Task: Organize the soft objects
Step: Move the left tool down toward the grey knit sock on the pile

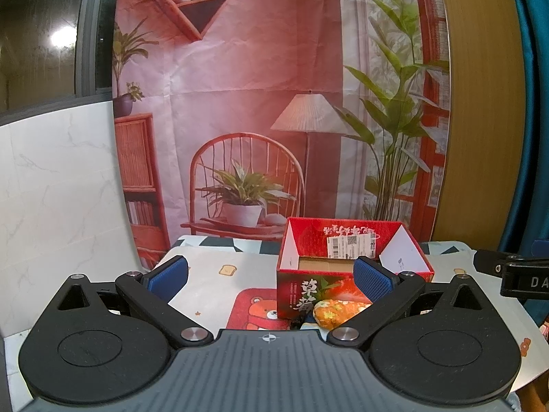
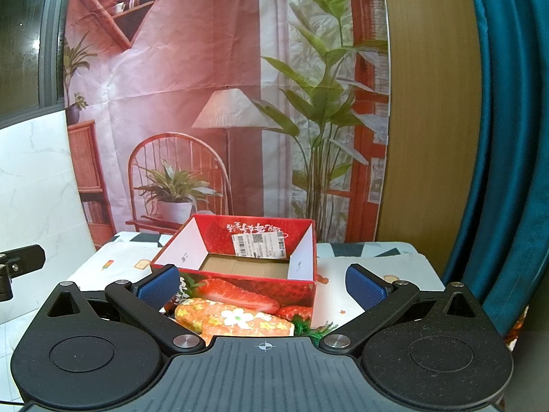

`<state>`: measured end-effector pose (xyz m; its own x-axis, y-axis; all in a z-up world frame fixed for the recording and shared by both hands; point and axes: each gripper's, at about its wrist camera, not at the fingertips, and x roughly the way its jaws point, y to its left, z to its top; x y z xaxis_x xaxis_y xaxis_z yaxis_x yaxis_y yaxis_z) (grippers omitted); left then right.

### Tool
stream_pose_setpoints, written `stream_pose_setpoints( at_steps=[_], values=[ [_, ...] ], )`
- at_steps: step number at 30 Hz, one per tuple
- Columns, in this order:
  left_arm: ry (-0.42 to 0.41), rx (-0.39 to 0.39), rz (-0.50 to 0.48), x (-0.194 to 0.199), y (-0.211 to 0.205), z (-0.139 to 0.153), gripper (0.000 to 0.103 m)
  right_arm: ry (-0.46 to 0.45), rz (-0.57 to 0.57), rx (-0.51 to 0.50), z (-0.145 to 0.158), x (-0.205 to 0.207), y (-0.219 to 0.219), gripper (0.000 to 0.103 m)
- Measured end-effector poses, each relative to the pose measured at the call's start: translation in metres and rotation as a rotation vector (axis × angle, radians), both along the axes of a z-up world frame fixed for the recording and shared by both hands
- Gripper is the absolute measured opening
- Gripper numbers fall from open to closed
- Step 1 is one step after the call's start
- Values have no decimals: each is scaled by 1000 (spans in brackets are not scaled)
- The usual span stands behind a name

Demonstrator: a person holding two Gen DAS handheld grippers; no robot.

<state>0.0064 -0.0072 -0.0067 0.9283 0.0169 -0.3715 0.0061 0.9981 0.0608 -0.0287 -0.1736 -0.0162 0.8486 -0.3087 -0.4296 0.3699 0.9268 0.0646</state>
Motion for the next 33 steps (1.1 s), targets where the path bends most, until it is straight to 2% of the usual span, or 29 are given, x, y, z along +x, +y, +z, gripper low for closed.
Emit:
stream_pose_setpoints(
  at_steps=[7,12,18,20,25,27,29,33],
  values=[
    [53,-18,13,14,16,-14,103,-83,45,41,-18,-2,-6,103],
    [99,-37,8,27,31,-40,103,-103,80,99,-46,5,-13,103],
    [141,-31,-11,50,40,-86,103,-3,99,69,-88,20,-9,103],
    [149,-32,-4,57,44,-104,103,35,147,68,-108,21,-13,103],
    [243,-69,-5,78,51,-146,103,165,92,-4,-157,21,-18,103],
    [279,-85,-18,86,51,-160,103,206,80,12,-176,20,-22,103],
    [324,-99,-29,94,49,-175,103,230,82,70,-190,21,-30,103],
    [396,-105,-56,105,45,-201,103,265,43,131,-206,28,-44,103]
  ],
)
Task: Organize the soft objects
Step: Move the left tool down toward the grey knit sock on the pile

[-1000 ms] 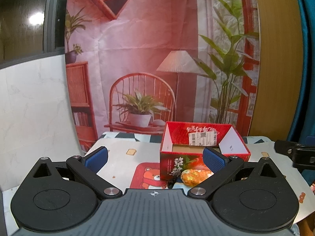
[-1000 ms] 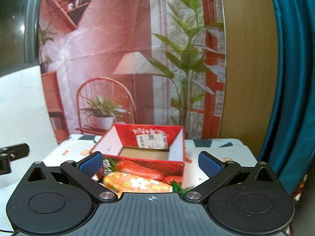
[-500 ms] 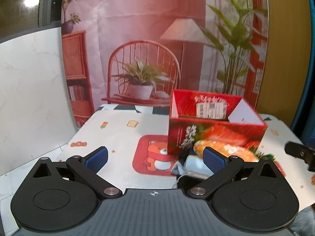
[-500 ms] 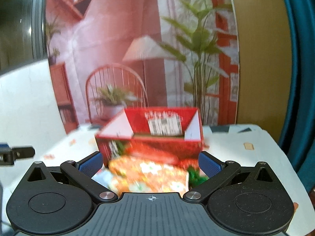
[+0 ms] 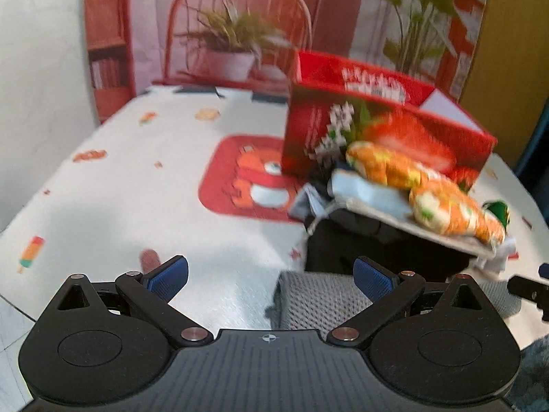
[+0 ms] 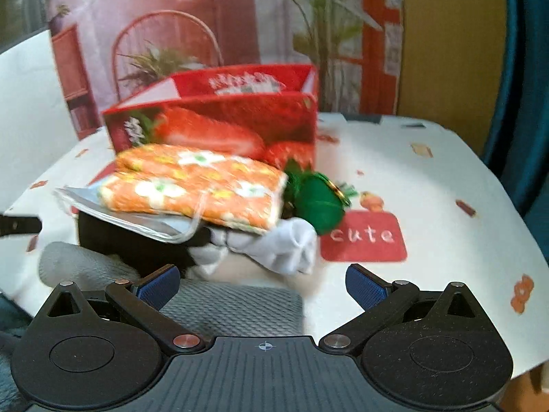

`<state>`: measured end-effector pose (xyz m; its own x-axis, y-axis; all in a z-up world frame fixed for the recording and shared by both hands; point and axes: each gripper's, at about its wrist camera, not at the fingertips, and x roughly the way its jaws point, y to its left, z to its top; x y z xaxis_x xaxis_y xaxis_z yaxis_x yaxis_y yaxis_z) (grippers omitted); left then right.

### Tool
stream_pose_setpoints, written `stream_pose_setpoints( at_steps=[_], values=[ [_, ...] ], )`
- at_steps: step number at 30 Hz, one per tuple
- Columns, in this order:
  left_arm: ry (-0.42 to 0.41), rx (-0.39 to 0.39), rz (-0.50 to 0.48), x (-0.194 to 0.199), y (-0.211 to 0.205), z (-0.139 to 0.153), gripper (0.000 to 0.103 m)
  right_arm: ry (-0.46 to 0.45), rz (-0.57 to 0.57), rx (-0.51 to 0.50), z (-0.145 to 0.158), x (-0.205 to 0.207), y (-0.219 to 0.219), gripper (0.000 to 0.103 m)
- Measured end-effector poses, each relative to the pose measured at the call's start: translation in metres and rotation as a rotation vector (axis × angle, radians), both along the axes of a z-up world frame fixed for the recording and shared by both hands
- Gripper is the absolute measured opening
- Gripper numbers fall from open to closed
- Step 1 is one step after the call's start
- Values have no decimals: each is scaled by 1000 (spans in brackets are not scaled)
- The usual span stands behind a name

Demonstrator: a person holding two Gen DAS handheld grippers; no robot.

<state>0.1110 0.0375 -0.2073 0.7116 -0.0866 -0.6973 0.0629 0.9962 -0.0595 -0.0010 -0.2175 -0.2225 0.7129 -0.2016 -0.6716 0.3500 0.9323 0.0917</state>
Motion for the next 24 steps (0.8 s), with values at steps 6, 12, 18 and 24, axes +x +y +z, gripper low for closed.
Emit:
stream_pose_setpoints(
  at_steps=[6,12,18,24],
  values=[
    [52,68,-22,8,-11,-23,103,79,-54,46,-26,12,-18,103],
    [100,85,-43,13,-16,-35,103,142,-58,49,-38,19,-19,103],
    [144,55,-34,17,-11,-42,103,180,-51,44,-42,23,-16,103],
    [177,31,-32,20,-8,-47,103,187,-57,67,-46,24,-19,103]
  ],
)
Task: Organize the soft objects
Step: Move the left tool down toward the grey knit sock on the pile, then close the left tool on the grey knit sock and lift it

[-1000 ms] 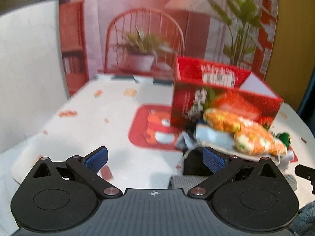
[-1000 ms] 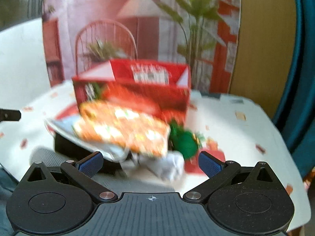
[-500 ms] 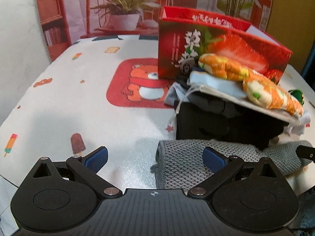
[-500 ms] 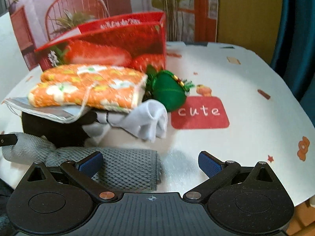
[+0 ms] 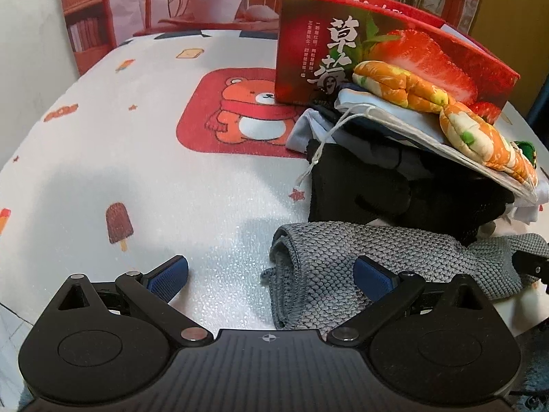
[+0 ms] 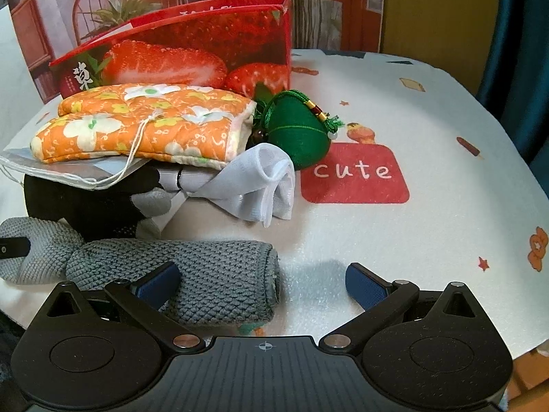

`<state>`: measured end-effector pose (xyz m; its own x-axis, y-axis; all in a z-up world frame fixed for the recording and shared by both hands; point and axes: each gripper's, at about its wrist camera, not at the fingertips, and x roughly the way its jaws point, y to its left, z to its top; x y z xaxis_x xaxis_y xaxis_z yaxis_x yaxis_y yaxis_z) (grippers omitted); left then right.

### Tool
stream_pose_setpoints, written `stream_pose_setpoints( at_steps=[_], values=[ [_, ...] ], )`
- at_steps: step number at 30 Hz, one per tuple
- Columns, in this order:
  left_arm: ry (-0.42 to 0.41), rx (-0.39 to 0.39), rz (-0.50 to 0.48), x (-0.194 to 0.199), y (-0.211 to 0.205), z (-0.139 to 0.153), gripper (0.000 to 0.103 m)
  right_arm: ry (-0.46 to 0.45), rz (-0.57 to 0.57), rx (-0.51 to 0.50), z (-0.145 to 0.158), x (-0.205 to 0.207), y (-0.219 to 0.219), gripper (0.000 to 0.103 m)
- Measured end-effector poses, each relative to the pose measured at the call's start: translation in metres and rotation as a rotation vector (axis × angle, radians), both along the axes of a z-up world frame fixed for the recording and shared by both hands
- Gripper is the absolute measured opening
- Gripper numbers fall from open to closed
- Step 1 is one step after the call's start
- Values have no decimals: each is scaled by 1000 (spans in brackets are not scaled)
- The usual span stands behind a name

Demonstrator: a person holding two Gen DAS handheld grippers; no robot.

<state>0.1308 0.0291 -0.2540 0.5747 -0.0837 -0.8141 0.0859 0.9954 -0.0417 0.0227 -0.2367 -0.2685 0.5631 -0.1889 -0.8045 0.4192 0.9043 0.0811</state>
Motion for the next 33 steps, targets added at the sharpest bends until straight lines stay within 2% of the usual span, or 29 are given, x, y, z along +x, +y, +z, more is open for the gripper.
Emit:
stream_pose_setpoints(
  at_steps=[15,22,23,25,27,29,31,33],
  values=[
    [-6,1,2,-1,-1,-3,103,5,0,4,-2,2,-1,103],
    [5,-6,-29,-2,2,-1,103,9,5,-5,-2,2,1,103],
    [4,-13,-34,-3,2,0,100,9,6,-4,-2,2,1,103],
    [-9,-33,-56,-6,3,3,89,7,11,-1,-2,1,2,103],
    [-21,-57,-95,-10,0,6,65,2,19,7,-1,0,3,103],
    [-25,-66,-127,-13,-4,8,55,-3,33,16,0,-1,4,100],
    [-30,-59,-137,-14,-8,8,52,-9,49,19,1,-2,5,95],
    [-29,-77,-141,-15,-7,8,45,-17,65,23,3,-3,7,89]
  ],
)
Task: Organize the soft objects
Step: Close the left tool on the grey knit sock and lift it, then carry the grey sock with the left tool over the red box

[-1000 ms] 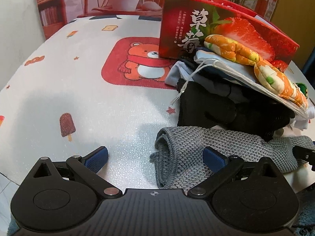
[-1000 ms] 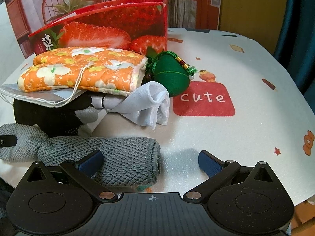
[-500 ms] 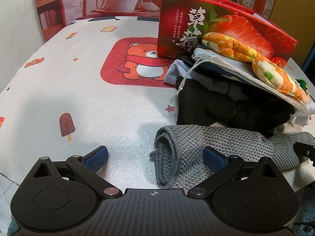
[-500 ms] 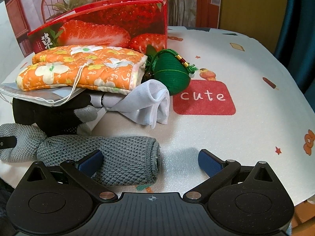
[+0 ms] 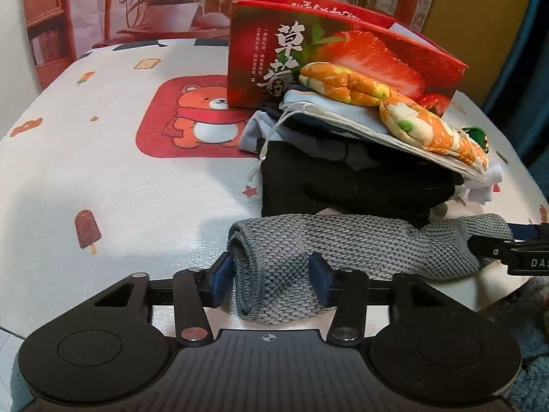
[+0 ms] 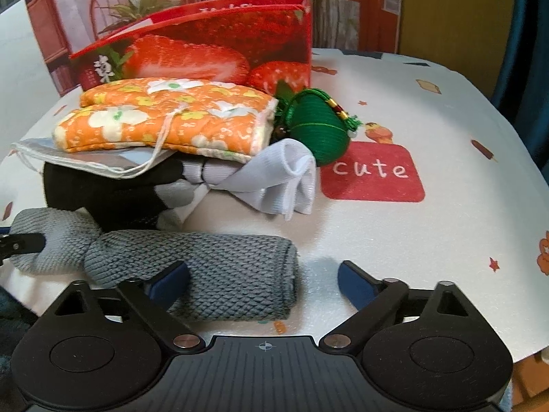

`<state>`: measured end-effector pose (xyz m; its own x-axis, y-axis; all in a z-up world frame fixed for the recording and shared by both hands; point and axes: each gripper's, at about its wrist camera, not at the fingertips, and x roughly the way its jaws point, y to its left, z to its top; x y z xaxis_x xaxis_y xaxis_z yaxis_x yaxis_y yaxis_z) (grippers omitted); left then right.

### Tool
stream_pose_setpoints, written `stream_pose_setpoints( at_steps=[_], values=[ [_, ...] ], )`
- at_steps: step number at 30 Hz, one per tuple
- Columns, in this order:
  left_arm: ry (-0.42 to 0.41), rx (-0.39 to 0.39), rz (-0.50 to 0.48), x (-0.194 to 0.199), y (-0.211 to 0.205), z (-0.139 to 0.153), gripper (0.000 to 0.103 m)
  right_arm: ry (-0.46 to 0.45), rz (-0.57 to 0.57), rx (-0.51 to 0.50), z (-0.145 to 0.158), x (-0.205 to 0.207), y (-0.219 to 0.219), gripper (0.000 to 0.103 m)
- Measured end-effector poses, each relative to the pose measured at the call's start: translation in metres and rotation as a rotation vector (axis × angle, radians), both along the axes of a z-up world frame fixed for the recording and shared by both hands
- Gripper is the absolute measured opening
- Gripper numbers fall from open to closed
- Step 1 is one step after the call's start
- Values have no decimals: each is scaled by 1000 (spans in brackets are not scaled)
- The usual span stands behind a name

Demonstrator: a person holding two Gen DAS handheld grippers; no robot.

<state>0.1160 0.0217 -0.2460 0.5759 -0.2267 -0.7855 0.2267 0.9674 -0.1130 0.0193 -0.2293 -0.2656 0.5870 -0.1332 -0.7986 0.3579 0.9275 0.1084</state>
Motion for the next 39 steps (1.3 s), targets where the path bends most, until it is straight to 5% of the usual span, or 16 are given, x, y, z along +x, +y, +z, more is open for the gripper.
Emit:
stream_pose_setpoints(
  at_steps=[5,9,14,39],
  values=[
    [-4,-14,-21,-2,-2,0,32,-24,39,23,4,-2,5,63],
    [-26,-5,-40,-6,-4,2,20,-39,46,32,7,-4,5,53],
    [-52,-6,-46,-10,-2,7,15,-78,55,9,16,-7,9,30],
    [-260,-55,-40,-35,2,58,13,-231,86,-36,64,-22,18,23]
  ],
)
